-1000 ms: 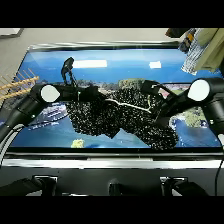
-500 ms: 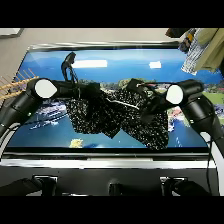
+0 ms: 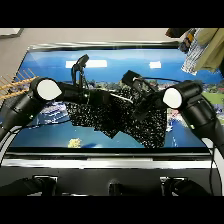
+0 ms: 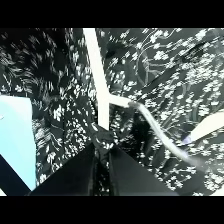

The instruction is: Fold the clothes and pants, and hang the long-sleeved shirts on hangers.

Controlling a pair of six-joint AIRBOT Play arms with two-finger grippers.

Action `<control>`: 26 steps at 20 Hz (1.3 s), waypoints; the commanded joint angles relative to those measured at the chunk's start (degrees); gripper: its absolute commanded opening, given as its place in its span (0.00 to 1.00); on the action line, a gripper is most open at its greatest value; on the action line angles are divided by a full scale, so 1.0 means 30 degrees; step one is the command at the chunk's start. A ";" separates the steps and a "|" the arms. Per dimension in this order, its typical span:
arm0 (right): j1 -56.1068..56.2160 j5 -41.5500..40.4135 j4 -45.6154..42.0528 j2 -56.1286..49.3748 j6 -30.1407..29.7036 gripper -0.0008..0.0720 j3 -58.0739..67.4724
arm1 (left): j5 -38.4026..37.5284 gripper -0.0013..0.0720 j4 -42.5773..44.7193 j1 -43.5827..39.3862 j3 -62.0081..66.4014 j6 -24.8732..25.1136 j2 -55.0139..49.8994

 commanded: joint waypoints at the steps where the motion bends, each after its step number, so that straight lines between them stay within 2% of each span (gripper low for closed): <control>1: 0.0051 0.0342 -0.0262 0.1005 0.0204 0.05 0.0080 | -0.0474 0.75 0.0015 0.0240 -0.0029 0.0627 0.0197; 2: 0.0051 0.0401 -0.0262 0.1158 0.0175 0.05 0.0080 | -0.0576 1.00 0.0015 0.0568 0.0153 0.1290 0.0459; 7: 0.0051 0.0357 -0.0182 0.1282 -0.1370 0.06 0.0080 | -0.2331 1.00 0.0029 0.4233 0.0583 0.4801 0.2769; 10: 0.0051 0.0153 -0.0124 0.1282 -0.3177 0.06 0.0080 | -0.3555 1.00 0.0022 0.6368 0.0576 0.8684 0.3177; 12: 0.0051 -0.0131 -0.0124 0.1275 -0.3978 0.06 0.0080 | -0.3636 1.00 0.0022 0.6878 0.0386 1.2254 0.3082; 15: 0.0051 -0.0379 -0.0066 0.1253 -0.5566 0.06 0.0080 | -0.3067 1.00 0.0015 0.6557 -0.1071 2.0283 0.3060; 16: 0.0051 -0.0357 0.0080 0.1224 -0.6069 0.06 0.0080 | -0.2973 1.00 0.0007 0.6419 -0.1676 2.2323 0.3060; 17: 0.0051 -0.0364 0.0211 0.1217 -0.6309 0.06 0.0080 | -0.2878 1.00 0.0000 0.6273 -0.2302 2.3387 0.3053; 19: 0.0051 -0.0313 0.0714 0.1217 -0.6965 0.06 0.0080 | -0.2339 1.00 -0.0415 0.6069 -0.3424 2.3511 0.3053; 22: 0.0051 -0.0189 0.1355 0.1224 -0.8976 0.06 0.0080 | -0.1945 1.00 -0.0845 0.5442 -0.4510 2.5172 0.3053; 26: 0.0051 -0.0131 0.2062 0.1100 -0.9479 0.06 0.0080 | -0.0816 1.00 -0.0838 0.4699 -0.4772 2.5769 0.2849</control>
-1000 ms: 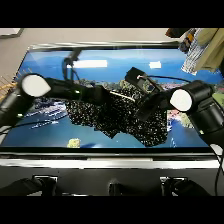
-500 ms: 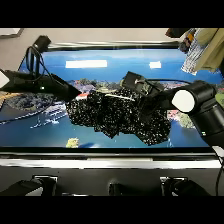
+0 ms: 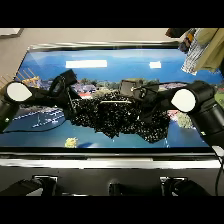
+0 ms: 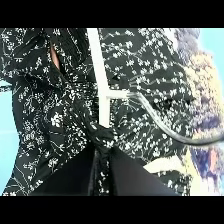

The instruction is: Fold the clothes and pants, and hang the long-sleeved shirts on hangers.

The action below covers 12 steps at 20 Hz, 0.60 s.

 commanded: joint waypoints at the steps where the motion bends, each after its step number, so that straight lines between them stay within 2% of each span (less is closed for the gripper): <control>1: 0.0022 0.0095 0.0984 -0.0087 -0.0874 0.06 0.0022 | 0.1122 1.00 -0.0102 -0.0481 -0.0408 0.1144 -0.0240; 4: 0.0022 0.0102 0.1545 -0.0087 -0.0867 0.06 0.0022 | 0.1246 0.99 -0.0095 -0.0612 -0.0423 0.1144 -0.0656; 5: 0.0022 0.0102 0.1712 -0.0087 -0.0867 0.06 0.0022 | 0.1239 0.92 -0.0102 -0.0612 -0.0423 0.1144 -0.0765; 6: 0.0022 0.0102 0.1887 -0.0087 -0.0867 0.06 0.0022 | 0.1231 0.69 -0.0102 -0.0605 -0.0423 0.1144 -0.0860; 7: 0.0022 0.0102 0.1974 -0.0087 -0.0852 0.06 0.0022 | 0.1224 0.30 -0.0095 -0.0605 -0.0423 0.1144 -0.0882; 8: 0.0022 0.0095 0.1967 -0.0087 -0.0801 0.06 0.0022 | 0.1224 0.06 -0.0102 -0.0605 -0.0415 0.1137 -0.0867; 10: 0.0022 0.0080 0.1945 -0.0087 -0.0663 0.06 0.0022 | 0.1217 0.06 -0.0102 -0.0605 -0.0415 0.1137 -0.0867; 12: 0.0022 -0.0058 0.1566 -0.0066 -0.0138 0.30 0.0022 | 0.1217 0.06 -0.0102 -0.0605 -0.0415 0.1137 -0.0823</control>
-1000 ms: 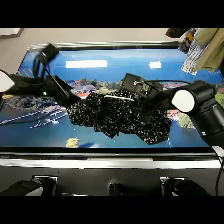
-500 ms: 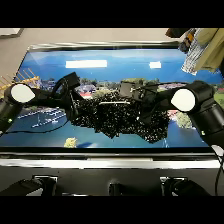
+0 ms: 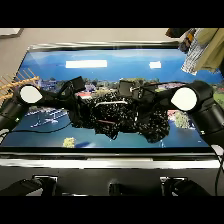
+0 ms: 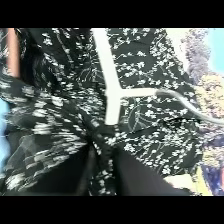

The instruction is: Fold the clothes and pants, and hang the long-sleeved shirts on hangers.

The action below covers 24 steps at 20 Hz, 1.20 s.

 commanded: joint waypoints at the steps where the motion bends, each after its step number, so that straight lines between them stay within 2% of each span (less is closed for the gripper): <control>1: 0.0015 -0.0189 -0.0714 0.0073 0.1056 0.31 0.0015 | 0.0007 0.06 0.0000 -0.0015 -0.0007 0.0015 0.0080; 3: -0.0182 -0.0182 -0.2033 0.0488 0.2463 0.31 0.0015 | 0.0007 0.05 0.0000 -0.0015 -0.0007 0.0015 0.0248; 4: -0.0568 -0.0131 -0.2237 0.0809 0.3279 0.36 0.0015 | 0.0007 0.05 0.0000 -0.0007 -0.0007 0.0015 0.0350; 5: -0.1166 -0.0036 -0.2419 0.1217 0.4058 0.52 0.0015 | 0.0007 0.05 0.0000 -0.0007 -0.0007 0.0015 0.0466; 6: -0.1909 0.0066 -0.2463 0.1647 0.4728 0.60 0.0015 | 0.0022 0.05 0.0000 -0.0007 -0.0007 0.0015 0.0568; 8: -0.4036 0.0605 -0.2346 0.2659 0.5537 0.60 0.0015 | 0.0015 0.05 0.0000 -0.0007 -0.0007 0.0007 0.0860; 10: -0.6339 0.1399 -0.1450 0.3271 0.5544 0.61 0.0015 | 0.0015 0.05 -0.0007 -0.0015 -0.0007 0.0015 0.1239; 11: -0.7395 0.1894 -0.0750 0.3322 0.5523 0.68 0.0000 | 0.0022 0.05 -0.0007 -0.0015 -0.0007 0.0007 0.1486; 13: -0.9122 0.2018 0.0816 0.3322 0.4634 0.74 -0.0452 | 0.0058 0.05 -0.0022 -0.0015 -0.0007 0.0007 0.2076; 20: -1.0185 0.1880 0.6892 0.2142 -0.2222 0.75 -0.4065 | 0.0051 0.05 -0.1668 -0.0015 -0.0007 0.0007 0.4262; 23: -1.0185 0.1676 0.8604 0.1064 -0.2441 0.75 -0.4102 | 0.0036 0.05 -0.1690 -0.0015 -0.0007 0.0007 0.4605; 24: -1.0185 0.1668 0.8983 0.0896 -0.3133 0.76 -0.4102 | 0.0036 0.05 -0.1719 -0.0015 -0.0007 0.0007 0.4612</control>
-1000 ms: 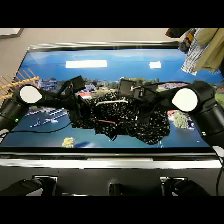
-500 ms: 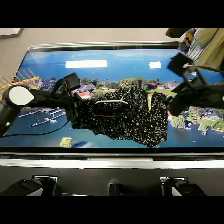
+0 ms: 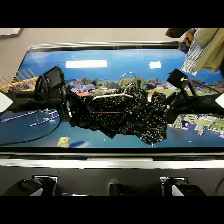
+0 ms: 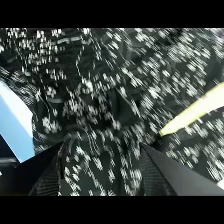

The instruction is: Fold the clothes and pants, and hang the long-sleeved shirts on hangers.

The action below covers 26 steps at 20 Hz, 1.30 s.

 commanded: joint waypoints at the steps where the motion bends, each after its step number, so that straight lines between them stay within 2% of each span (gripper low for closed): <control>1: -0.0087 -0.0087 0.2470 -0.0816 -0.2346 0.77 -0.0313 | 0.0015 0.05 -0.0240 -0.0007 -0.0007 -0.0007 0.0342; 5: -0.0087 -0.1268 0.2674 -0.0925 -0.2856 0.85 -0.0313 | 0.0015 0.05 -0.0240 -0.0007 -0.0007 -0.0007 0.0342; 8: -0.0087 -0.1727 0.2900 -0.1086 -0.4357 0.85 -0.0306 | 0.0015 0.05 -0.0240 -0.0007 -0.0007 -0.0007 0.0342; 15: 0.0240 -0.0510 0.4189 -0.3308 -0.4342 0.79 -0.0306 | 0.0022 0.05 -0.0240 -0.0007 -0.0007 -0.0007 0.0335; 17: 0.0342 -0.0430 0.4306 -0.3570 -0.4357 0.67 -0.0313 | 0.0015 0.05 -0.0233 -0.0007 -0.0007 -0.0007 0.0335; 18: 0.0335 -0.0357 0.4524 -0.3606 -0.4568 0.66 -0.0306 | 0.0015 0.05 -0.0233 -0.0007 -0.0007 -0.0007 0.0335; 19: 0.0335 -0.0328 0.4510 -0.3585 -0.4758 0.57 -0.0306 | 0.0022 0.05 -0.0233 -0.0007 -0.0007 -0.0007 0.0335; 21: 0.0335 0.0240 0.4524 -0.3483 -0.4991 0.21 -0.0306 | 0.0015 0.05 -0.0233 -0.0007 -0.0007 -0.0007 0.0335; 22: 0.0335 0.0750 0.4452 -0.3381 -0.5231 0.07 -0.0299 | 0.0015 0.05 -0.0233 -0.0007 -0.0007 -0.0007 0.0335; 26: 0.0335 0.1741 0.3490 -0.2091 -0.5166 0.06 -0.0299 | 0.0022 0.06 -0.0233 -0.0007 -0.0007 -0.0284 0.0335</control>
